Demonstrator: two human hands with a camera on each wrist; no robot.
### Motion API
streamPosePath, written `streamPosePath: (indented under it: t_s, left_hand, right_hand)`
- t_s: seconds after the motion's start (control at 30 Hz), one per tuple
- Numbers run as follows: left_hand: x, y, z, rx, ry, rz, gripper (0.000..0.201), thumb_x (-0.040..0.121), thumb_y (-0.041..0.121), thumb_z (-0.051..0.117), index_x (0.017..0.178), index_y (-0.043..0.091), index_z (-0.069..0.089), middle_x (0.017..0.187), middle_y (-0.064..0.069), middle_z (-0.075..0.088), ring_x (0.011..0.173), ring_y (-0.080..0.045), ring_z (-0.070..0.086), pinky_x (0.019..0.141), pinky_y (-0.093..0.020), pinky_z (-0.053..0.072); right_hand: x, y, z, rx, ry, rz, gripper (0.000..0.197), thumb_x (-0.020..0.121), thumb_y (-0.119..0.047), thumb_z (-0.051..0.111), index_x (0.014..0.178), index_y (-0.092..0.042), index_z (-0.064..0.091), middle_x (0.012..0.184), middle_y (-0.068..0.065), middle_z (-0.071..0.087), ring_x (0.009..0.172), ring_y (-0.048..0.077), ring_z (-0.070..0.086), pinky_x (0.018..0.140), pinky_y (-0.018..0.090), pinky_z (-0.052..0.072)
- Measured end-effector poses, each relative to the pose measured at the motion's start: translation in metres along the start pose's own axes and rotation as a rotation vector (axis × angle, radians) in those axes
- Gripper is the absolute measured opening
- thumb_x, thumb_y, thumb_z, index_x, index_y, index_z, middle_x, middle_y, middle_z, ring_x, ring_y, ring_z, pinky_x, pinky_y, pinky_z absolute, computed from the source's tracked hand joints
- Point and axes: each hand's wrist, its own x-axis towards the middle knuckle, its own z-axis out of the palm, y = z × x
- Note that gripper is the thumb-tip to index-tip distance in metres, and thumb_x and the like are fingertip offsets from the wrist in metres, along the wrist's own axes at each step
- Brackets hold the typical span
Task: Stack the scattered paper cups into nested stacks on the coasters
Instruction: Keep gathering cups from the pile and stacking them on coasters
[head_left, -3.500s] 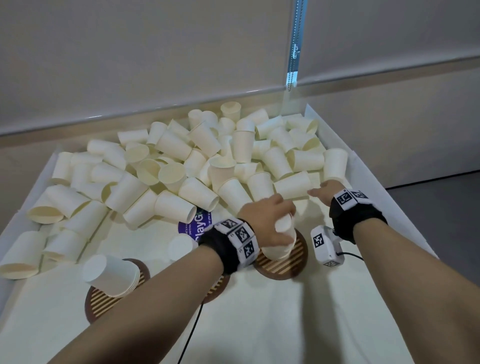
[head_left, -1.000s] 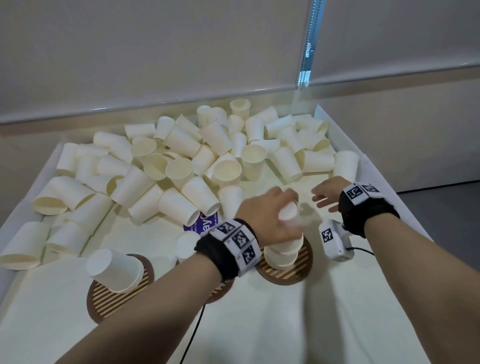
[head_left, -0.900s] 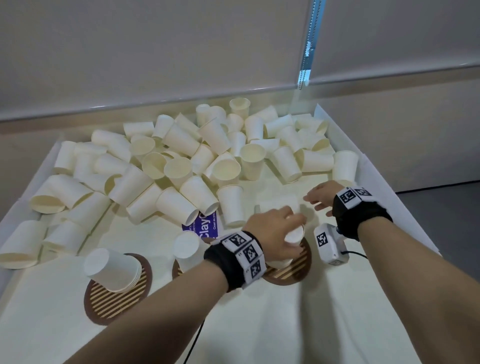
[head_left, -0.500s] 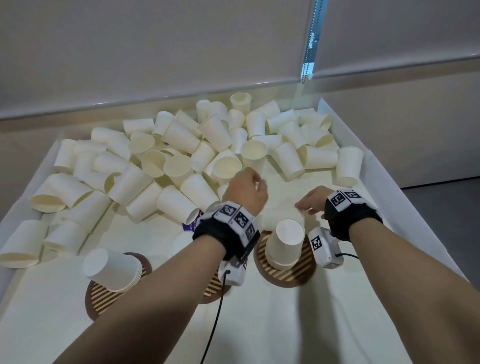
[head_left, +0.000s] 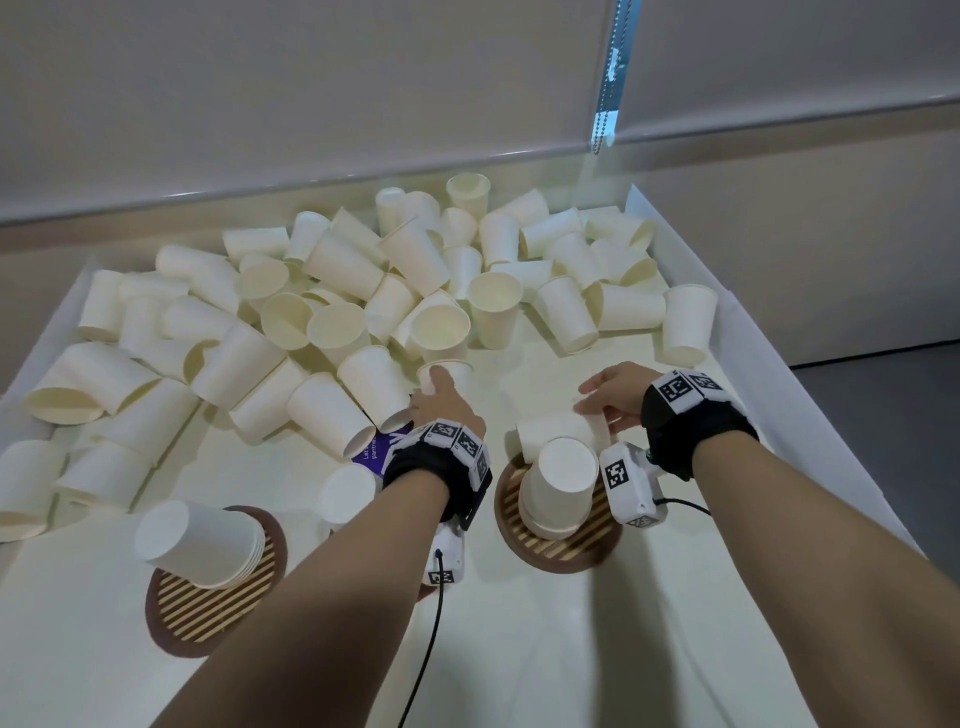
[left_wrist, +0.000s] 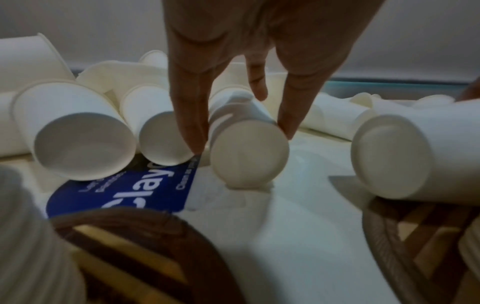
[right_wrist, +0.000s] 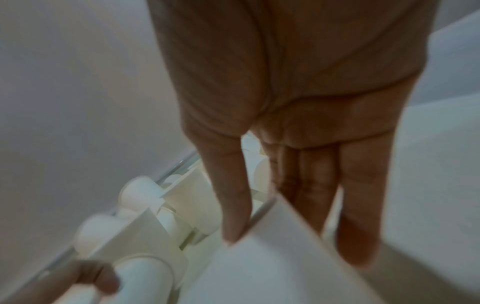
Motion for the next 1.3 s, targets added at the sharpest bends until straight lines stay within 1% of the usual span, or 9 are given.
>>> streamPosePath:
  t_s: [0.13,0.23,0.4,0.57,0.73,0.83,0.93,1.13,1.3]
  left_hand:
    - [-0.007,-0.006,-0.001,-0.141,-0.016,-0.073,0.057,0.080,0.027,0.059,0.116,0.011,0.019,0.117,-0.017,0.044,0.096,-0.036,0.058,0.081,-0.045,0.052]
    - [-0.015,-0.011,-0.010,-0.311,0.014,-0.081,0.052,0.079,0.039,0.055,0.116,0.015,0.026,0.103,-0.012,0.049,0.072,-0.025,0.051,0.061,-0.028,0.038]
    - [-0.033,-0.006,-0.036,-0.698,0.142,0.054,0.054,0.068,0.050,0.046,0.114,0.022,0.041,0.099,-0.005,0.059,0.089,-0.030,0.055,0.077,-0.034,0.041]
    - [-0.047,0.010,-0.060,-0.950,0.158,0.177,0.045,0.067,0.047,0.046,0.107,0.027,0.051,0.087,0.005,0.055,0.082,-0.025,0.055,0.076,-0.036,0.046]
    - [-0.063,0.026,-0.056,-0.898,0.061,0.353,0.034,0.076,0.042,0.054,0.106,0.025,0.056,0.088,0.006,0.053,0.075,-0.021,0.050,0.069,-0.029,0.045]
    - [-0.070,0.032,-0.058,-0.950,0.045,0.310,0.030,0.081,0.044,0.057,0.100,0.021,0.057,0.087,0.004,0.052,0.072,-0.024,0.050,0.057,-0.025,0.042]
    - [-0.076,0.034,-0.068,-0.921,0.118,0.325,0.037,0.076,0.048,0.061,0.101,0.021,0.058,0.099,0.003,0.055,0.091,-0.023,0.054,0.075,-0.033,0.043]
    - [-0.105,0.039,-0.063,-0.421,0.208,0.851,0.055,0.068,0.056,0.062,0.114,0.025,0.057,0.107,0.006,0.058,0.095,-0.015,0.057,0.081,-0.029,0.048]
    - [-0.108,0.045,-0.043,-0.248,0.409,1.161,0.051,0.065,0.054,0.056,0.101,0.020,0.067,0.088,0.002,0.062,0.069,-0.018,0.061,0.052,-0.024,0.049]
  right_hand:
    - [0.007,-0.008,-0.007,0.176,0.136,-0.090,0.034,0.093,0.000,0.049,0.128,-0.003,0.050,0.112,0.018,0.054,0.097,0.026,0.052,0.086,0.038,0.048]
    - [0.007,-0.011,-0.015,0.125,0.283,-0.172,0.040,0.093,-0.002,0.043,0.132,-0.009,0.047,0.122,0.018,0.053,0.109,0.033,0.054,0.096,0.043,0.048]
    - [-0.010,-0.018,-0.031,0.081,0.406,-0.261,0.044,0.092,-0.003,0.039,0.135,-0.012,0.046,0.132,0.018,0.051,0.101,0.025,0.051,0.093,0.037,0.045]
    - [-0.029,-0.030,-0.033,0.176,0.330,-0.284,0.042,0.091,0.002,0.041,0.131,-0.004,0.053,0.136,0.019,0.051,0.118,0.032,0.053,0.104,0.040,0.043]
    - [-0.058,-0.042,-0.012,0.443,0.048,-0.248,0.039,0.094,0.004,0.042,0.130,0.019,0.040,0.118,0.026,0.056,0.093,0.037,0.059,0.061,0.028,0.049]
    - [-0.071,-0.045,-0.012,0.470,-0.025,-0.204,0.031,0.100,-0.019,0.041,0.112,0.009,0.051,0.092,0.014,0.059,0.076,0.026,0.059,0.062,0.032,0.050]
    - [-0.080,-0.038,-0.021,0.182,-0.065,-0.157,0.042,0.097,-0.041,0.043,0.081,-0.004,0.056,0.063,0.008,0.066,0.057,0.021,0.066,0.069,0.033,0.052]
    - [-0.064,-0.005,-0.024,0.092,0.021,-0.051,0.026,0.097,-0.030,0.045,0.090,-0.008,0.055,0.076,0.002,0.061,0.068,0.015,0.057,0.070,0.030,0.045]
    - [-0.048,0.015,-0.021,0.053,0.039,0.006,0.019,0.094,-0.024,0.049,0.087,-0.009,0.058,0.073,0.001,0.065,0.062,0.012,0.062,0.066,0.029,0.048]
